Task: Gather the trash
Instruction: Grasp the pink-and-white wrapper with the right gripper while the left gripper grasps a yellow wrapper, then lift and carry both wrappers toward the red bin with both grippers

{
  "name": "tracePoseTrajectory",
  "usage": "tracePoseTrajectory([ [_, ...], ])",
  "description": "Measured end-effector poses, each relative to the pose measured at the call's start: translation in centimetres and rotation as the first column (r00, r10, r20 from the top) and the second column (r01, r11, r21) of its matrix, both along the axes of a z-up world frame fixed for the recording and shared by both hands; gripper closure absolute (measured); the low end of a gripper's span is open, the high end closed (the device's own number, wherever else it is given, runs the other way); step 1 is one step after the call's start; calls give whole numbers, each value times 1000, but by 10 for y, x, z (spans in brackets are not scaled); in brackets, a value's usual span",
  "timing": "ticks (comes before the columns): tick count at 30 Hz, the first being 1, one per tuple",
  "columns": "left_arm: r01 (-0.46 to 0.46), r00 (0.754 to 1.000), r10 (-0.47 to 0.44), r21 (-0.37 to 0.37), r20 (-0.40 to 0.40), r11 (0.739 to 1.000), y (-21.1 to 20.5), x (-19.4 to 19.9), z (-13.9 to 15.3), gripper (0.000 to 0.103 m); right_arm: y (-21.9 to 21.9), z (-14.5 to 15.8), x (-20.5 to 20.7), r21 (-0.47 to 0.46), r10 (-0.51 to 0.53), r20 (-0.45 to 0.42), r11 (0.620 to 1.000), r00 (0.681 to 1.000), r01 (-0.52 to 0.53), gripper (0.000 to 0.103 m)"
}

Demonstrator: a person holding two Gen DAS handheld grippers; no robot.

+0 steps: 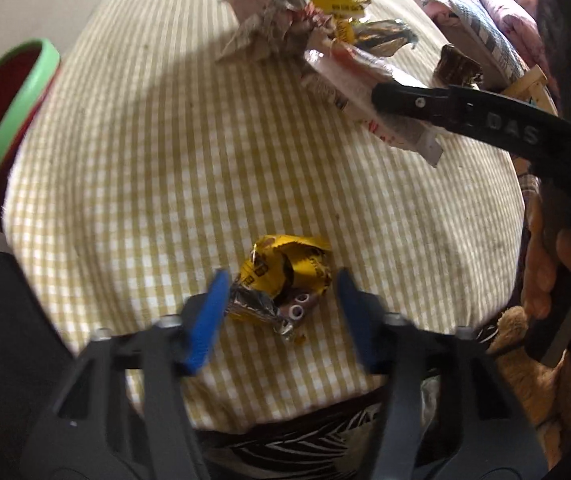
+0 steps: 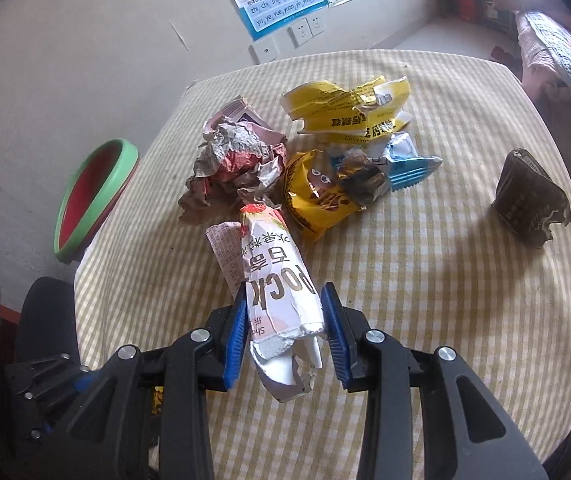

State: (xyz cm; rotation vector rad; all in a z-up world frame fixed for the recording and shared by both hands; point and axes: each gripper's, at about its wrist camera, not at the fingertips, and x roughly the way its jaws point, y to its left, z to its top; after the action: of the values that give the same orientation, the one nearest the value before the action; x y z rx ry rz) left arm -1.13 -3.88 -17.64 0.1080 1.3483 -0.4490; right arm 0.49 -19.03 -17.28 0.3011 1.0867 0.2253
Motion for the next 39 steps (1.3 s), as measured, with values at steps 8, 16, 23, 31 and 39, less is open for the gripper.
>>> tracePoseTrajectory([
  [8,-134,989,139,-97,52,986,22,21,17,84,16,2,-2,10,76,3,997,997,-76,68],
  [16,-198,970,203,-49,135,979,26,42,12,67,27,-10,-4,-13,97,-62,995,993,-98,60],
  [23,-220,962,226,-50,155,974,29,51,9,48,30,-9,-5,-1,119,-66,993,991,-119,49],
  [31,-205,955,213,-59,207,977,24,55,17,44,28,-14,-7,-19,120,-86,992,989,-122,53],
  [39,-169,973,171,-21,158,985,14,66,0,48,30,-18,-9,-17,136,-93,990,986,-138,68],
])
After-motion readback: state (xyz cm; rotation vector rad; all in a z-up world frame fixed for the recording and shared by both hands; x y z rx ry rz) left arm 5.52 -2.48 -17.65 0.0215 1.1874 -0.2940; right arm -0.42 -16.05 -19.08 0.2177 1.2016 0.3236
